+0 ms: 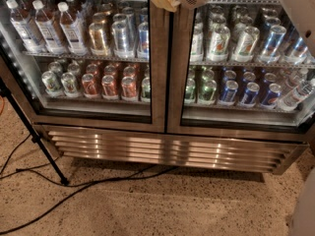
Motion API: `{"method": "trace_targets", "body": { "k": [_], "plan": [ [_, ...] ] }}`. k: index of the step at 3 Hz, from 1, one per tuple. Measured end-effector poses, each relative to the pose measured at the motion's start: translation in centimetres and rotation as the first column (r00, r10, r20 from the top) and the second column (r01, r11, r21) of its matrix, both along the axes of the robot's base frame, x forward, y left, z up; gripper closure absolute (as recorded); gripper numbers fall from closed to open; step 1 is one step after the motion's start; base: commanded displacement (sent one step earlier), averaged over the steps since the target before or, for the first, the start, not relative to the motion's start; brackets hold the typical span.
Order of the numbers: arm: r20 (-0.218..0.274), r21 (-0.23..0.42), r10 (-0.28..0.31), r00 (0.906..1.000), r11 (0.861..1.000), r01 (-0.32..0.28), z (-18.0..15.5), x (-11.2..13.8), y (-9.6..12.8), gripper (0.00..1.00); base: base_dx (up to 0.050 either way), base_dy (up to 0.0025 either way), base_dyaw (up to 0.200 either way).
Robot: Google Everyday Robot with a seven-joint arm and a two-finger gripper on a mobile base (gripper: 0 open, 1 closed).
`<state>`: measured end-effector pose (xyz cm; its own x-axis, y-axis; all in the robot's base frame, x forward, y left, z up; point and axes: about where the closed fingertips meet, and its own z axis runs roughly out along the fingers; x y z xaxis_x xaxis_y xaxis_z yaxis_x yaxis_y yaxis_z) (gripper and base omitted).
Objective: Open left fridge door
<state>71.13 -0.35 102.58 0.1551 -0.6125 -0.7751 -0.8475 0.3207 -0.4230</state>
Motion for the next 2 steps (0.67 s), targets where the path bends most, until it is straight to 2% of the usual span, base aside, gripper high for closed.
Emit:
{"method": "trace_targets", "body": {
  "k": [2],
  "plan": [
    [-0.004,0.024,0.012,0.9999,1.000,-0.012,0.18,0.30,0.30,1.00,0.000,0.00000,0.000]
  ]
}}
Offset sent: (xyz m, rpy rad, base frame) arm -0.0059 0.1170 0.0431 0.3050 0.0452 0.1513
